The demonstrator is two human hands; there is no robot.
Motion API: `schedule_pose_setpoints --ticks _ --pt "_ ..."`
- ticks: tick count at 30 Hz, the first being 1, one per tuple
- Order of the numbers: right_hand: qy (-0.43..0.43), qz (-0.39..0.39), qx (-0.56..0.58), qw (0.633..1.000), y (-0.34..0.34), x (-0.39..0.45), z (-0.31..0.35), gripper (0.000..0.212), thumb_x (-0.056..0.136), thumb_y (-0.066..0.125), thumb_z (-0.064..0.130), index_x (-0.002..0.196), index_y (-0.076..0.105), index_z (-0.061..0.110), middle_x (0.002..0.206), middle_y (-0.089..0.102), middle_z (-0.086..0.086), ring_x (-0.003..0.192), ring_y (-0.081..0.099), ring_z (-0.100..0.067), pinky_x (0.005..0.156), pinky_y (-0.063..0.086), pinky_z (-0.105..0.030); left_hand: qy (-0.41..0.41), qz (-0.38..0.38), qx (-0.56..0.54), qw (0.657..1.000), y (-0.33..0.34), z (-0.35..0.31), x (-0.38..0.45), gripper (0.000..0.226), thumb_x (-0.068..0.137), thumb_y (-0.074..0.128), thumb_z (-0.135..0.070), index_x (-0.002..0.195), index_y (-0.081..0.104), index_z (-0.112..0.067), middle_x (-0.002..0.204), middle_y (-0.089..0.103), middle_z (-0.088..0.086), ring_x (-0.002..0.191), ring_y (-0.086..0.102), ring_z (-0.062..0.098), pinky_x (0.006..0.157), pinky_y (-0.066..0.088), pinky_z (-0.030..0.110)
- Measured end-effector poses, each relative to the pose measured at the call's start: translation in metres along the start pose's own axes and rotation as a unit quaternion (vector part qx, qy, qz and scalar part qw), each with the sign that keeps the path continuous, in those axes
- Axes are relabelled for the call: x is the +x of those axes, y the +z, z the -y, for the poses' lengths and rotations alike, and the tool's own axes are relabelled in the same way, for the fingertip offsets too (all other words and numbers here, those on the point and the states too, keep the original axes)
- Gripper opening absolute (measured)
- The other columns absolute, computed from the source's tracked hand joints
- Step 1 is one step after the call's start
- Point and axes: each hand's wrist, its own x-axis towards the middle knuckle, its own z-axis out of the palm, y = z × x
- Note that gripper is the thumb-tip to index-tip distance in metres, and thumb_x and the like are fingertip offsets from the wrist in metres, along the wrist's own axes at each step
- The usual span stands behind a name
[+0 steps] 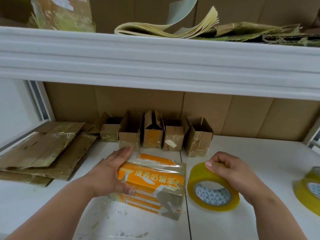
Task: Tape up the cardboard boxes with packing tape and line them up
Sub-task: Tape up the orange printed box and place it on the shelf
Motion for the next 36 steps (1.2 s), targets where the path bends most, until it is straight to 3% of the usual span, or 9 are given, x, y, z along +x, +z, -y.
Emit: schedule_pose_setpoints --ticks 5,10,14,18,21,24,31,34,36 --pt "0.026 -0.001 -0.027 0.999 0.008 0.002 -0.011 0.03 0.085 0.07 0.051 0.075 0.063 0.024 0.076 0.068 -0.002 0.077 0.067 -0.02 0.068 0.052 -0.037 0.004 0.003 0.028 1.0 0.001 -0.001 0.0 0.124 0.055 0.079 -0.073 0.126 -0.023 -0.078 0.152 -0.017 -0.034 0.15 -0.003 0.009 0.124 0.012 0.046" --pt "0.054 0.008 -0.082 0.995 0.014 0.005 -0.006 0.031 0.087 0.065 0.051 0.077 0.06 0.022 0.081 0.063 -0.001 0.08 0.062 -0.017 0.064 0.045 -0.029 -0.005 -0.01 0.151 0.988 -0.001 -0.011 -0.007 0.112 0.067 0.064 -0.08 0.13 -0.028 -0.071 0.156 -0.034 -0.016 0.144 -0.032 0.014 0.12 -0.016 0.045" --pt "0.065 0.011 -0.095 0.993 0.013 0.004 -0.003 0.031 0.086 0.066 0.053 0.078 0.06 0.023 0.084 0.065 -0.002 0.083 0.062 -0.017 0.064 0.047 -0.03 0.014 -0.022 0.252 0.967 0.001 -0.028 -0.016 0.094 0.076 0.05 -0.082 0.134 -0.023 -0.07 0.148 -0.042 -0.019 0.136 -0.047 0.015 0.114 -0.027 0.051" --pt "0.071 0.016 -0.097 0.993 0.013 0.005 -0.002 0.031 0.084 0.068 0.052 0.077 0.059 0.023 0.084 0.065 -0.002 0.082 0.063 -0.018 0.062 0.047 -0.029 0.032 -0.025 0.255 0.966 0.007 -0.052 -0.017 0.098 0.067 0.031 -0.095 0.148 -0.008 -0.058 0.152 -0.034 -0.023 0.139 -0.041 0.009 0.114 -0.027 0.05" --pt "0.072 0.018 -0.104 0.992 0.013 0.004 -0.001 0.031 0.084 0.068 0.051 0.077 0.059 0.023 0.083 0.064 -0.002 0.081 0.062 -0.018 0.061 0.046 -0.029 0.056 -0.034 0.255 0.965 0.02 -0.076 -0.019 0.107 0.066 0.011 -0.095 0.153 -0.017 -0.04 0.157 -0.027 -0.02 0.142 -0.033 0.003 0.118 -0.022 0.044" --pt "0.069 0.017 -0.111 0.991 0.015 0.003 0.001 0.03 0.084 0.068 0.051 0.078 0.059 0.023 0.084 0.064 -0.002 0.082 0.062 -0.018 0.063 0.046 -0.029 0.074 -0.026 0.251 0.965 0.042 -0.101 -0.019 0.096 0.07 0.0 -0.085 0.15 -0.023 -0.038 0.159 -0.025 -0.017 0.144 -0.03 0.003 0.119 -0.018 0.042" --pt "0.069 0.021 -0.102 0.992 0.015 0.001 -0.002 0.03 0.085 0.068 0.049 0.079 0.061 0.021 0.081 0.063 -0.001 0.077 0.061 -0.015 0.059 0.044 -0.025 0.047 0.024 0.205 0.977 0.037 -0.102 -0.002 0.084 0.079 -0.009 -0.072 0.156 -0.003 -0.038 0.159 -0.015 -0.022 0.144 -0.021 -0.004 0.119 -0.016 0.031" --pt "0.068 0.021 -0.084 0.994 0.015 -0.002 -0.002 0.031 0.085 0.07 0.047 0.077 0.06 0.019 0.076 0.06 -0.001 0.072 0.057 -0.014 0.058 0.041 -0.024 0.025 -0.003 0.192 0.981 0.03 -0.079 0.002 0.107 0.062 -0.028 -0.08 0.156 -0.004 -0.035 0.162 -0.012 -0.018 0.139 -0.021 -0.006 0.115 -0.015 0.023" --pt "0.064 0.025 -0.08 0.994 0.016 -0.002 -0.002 0.031 0.085 0.07 0.047 0.077 0.059 0.019 0.075 0.059 0.0 0.072 0.056 -0.013 0.058 0.04 -0.022 -0.016 -0.023 0.193 0.981 0.021 -0.059 0.002 0.109 0.061 -0.027 -0.081 0.156 -0.007 -0.032 0.16 -0.014 -0.018 0.137 -0.021 -0.006 0.116 -0.012 0.023"
